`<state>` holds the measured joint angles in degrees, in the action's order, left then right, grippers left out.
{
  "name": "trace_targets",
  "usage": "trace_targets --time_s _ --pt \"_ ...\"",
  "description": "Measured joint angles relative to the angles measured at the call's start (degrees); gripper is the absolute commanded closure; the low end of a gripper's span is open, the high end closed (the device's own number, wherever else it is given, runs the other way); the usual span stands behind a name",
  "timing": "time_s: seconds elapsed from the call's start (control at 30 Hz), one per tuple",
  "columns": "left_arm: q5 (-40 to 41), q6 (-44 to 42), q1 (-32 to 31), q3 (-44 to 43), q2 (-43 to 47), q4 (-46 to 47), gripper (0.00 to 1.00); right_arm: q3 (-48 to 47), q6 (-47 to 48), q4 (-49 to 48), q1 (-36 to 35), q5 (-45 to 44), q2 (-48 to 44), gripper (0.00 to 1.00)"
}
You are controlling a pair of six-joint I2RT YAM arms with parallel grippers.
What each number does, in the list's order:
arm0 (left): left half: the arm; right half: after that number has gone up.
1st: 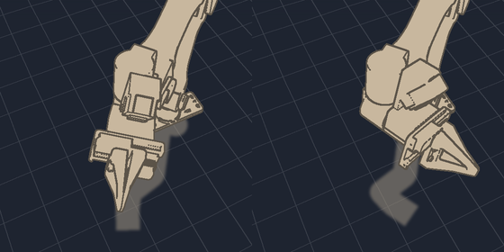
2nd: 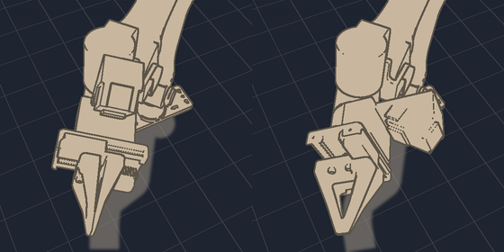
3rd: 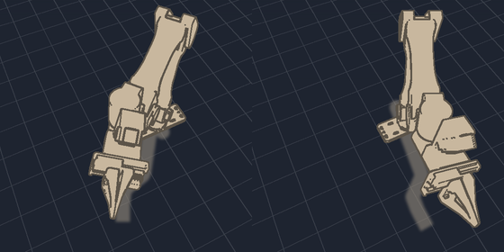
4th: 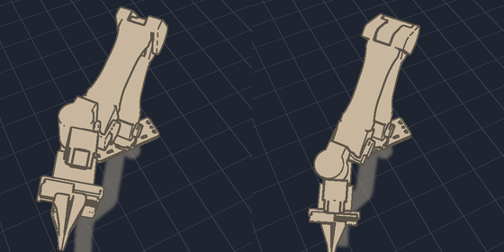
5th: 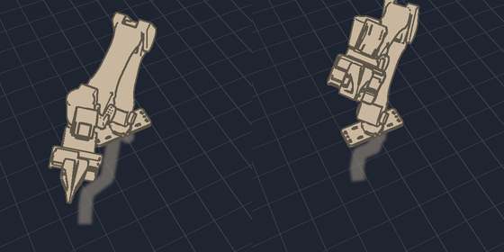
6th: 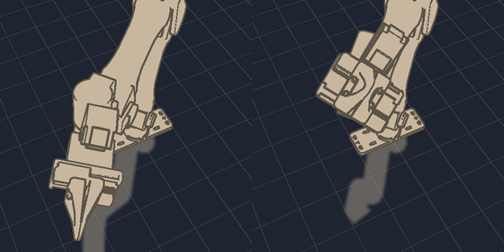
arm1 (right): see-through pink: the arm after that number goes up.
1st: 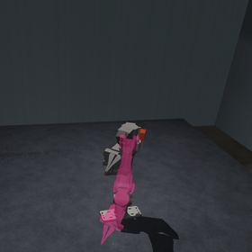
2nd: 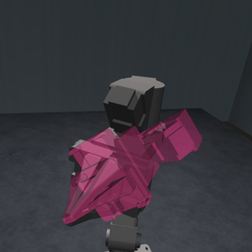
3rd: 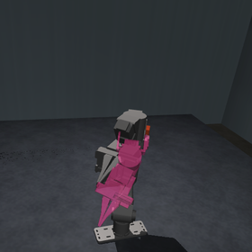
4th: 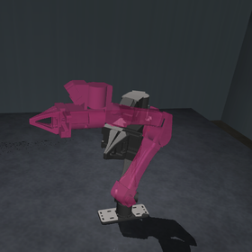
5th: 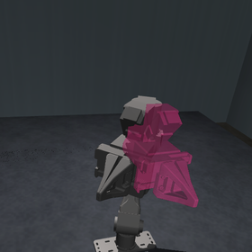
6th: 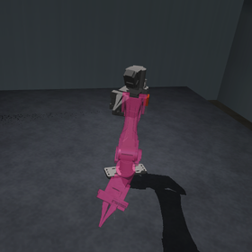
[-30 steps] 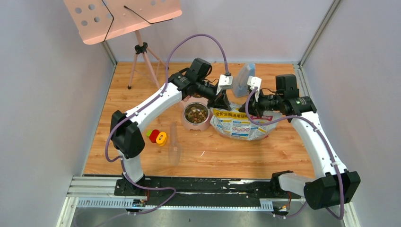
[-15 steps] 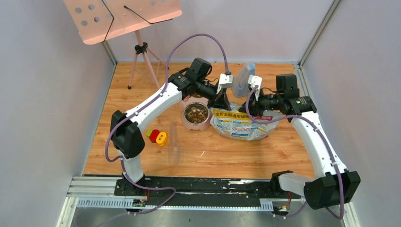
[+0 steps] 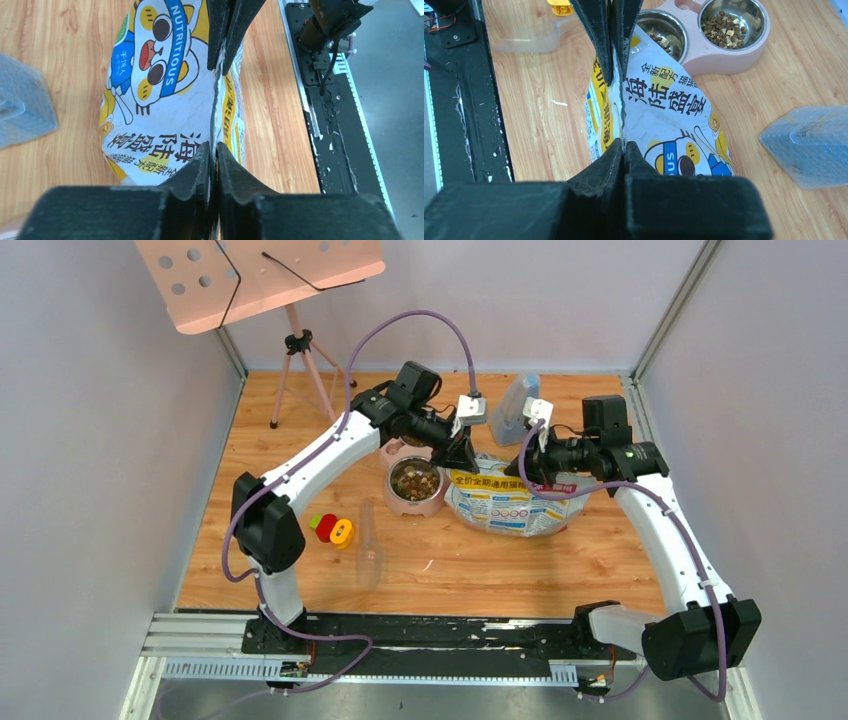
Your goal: Serve the pet food
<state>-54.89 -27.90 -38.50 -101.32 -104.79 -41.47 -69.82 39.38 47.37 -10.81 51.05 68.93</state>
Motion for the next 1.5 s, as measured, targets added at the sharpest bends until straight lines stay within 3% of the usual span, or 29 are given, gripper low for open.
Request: trace_targets --time_s 0.07,0.13,0.2,0.27,0.33,0.4,0.53,0.7,0.77,0.87,0.93,1.1,1.3,1.4,1.5 --pt "-0.07 -1.11 0.09 0.02 0.07 -0.72 1.00 -0.02 0.15 -0.02 0.00 -0.07 0.00 1.00" --pt "0.02 -1.92 0.07 0.02 0.17 -1.01 1.00 -0.09 0.17 0.22 0.00 -0.20 0.00 0.99" --pt "0.04 -2.32 0.07 0.02 0.22 -1.05 1.00 -0.26 0.22 0.37 0.00 -0.33 0.04 0.87" --pt "0.04 -2.38 0.09 0.02 0.22 -1.07 1.00 -0.76 0.44 1.16 -0.04 -0.50 0.31 0.68" --pt "0.04 -2.49 0.07 0.00 0.22 -1.20 1.00 -2.14 0.96 2.91 -0.04 -0.72 0.96 0.61" --pt "0.04 -2.51 0.07 -0.07 0.22 -1.27 1.00 -4.20 1.73 5.22 -0.04 -1.25 1.88 0.60" --pt "0.20 -2.49 0.07 -0.22 0.22 -1.40 1.00 -6.29 3.93 9.27 -0.04 -2.73 2.38 0.64" --pt "0.52 -2.49 0.04 -0.46 0.22 -1.55 1.00 -6.12 6.01 12.33 0.57 -4.90 1.42 0.82" --pt "0.55 -2.49 0.00 -0.52 0.22 -1.66 1.00 -5.97 6.64 12.96 1.25 -5.57 0.74 0.82" --pt "0.61 -2.51 -0.04 -0.90 0.09 -2.08 1.00 -5.97 7.26 13.35 2.32 -6.08 0.09 0.69" --pt "0.79 -2.51 -0.04 -1.42 -0.20 -2.43 1.00 -5.99 7.39 13.51 2.86 -6.56 -0.17 0.67" --pt "0.85 -2.49 -0.04 -1.97 -0.46 -2.80 1.00 -6.12 8.09 14.64 4.37 -7.74 -0.87 0.81" --pt "0.87 -2.49 -0.04 -2.14 -0.55 -2.86 1.00 -7.54 9.25 17.14 6.86 -7.48 -0.87 0.84" --pt "0.87 -2.49 -0.04 -2.14 -0.55 -2.89 1.00 -8.39 10.32 18.49 7.37 -7.43 -0.87 1.00" --pt "0.81 -2.49 -0.07 -2.14 -0.55 -2.95 1.00 -8.70 11.61 19.74 7.52 -7.19 -0.87 1.00"
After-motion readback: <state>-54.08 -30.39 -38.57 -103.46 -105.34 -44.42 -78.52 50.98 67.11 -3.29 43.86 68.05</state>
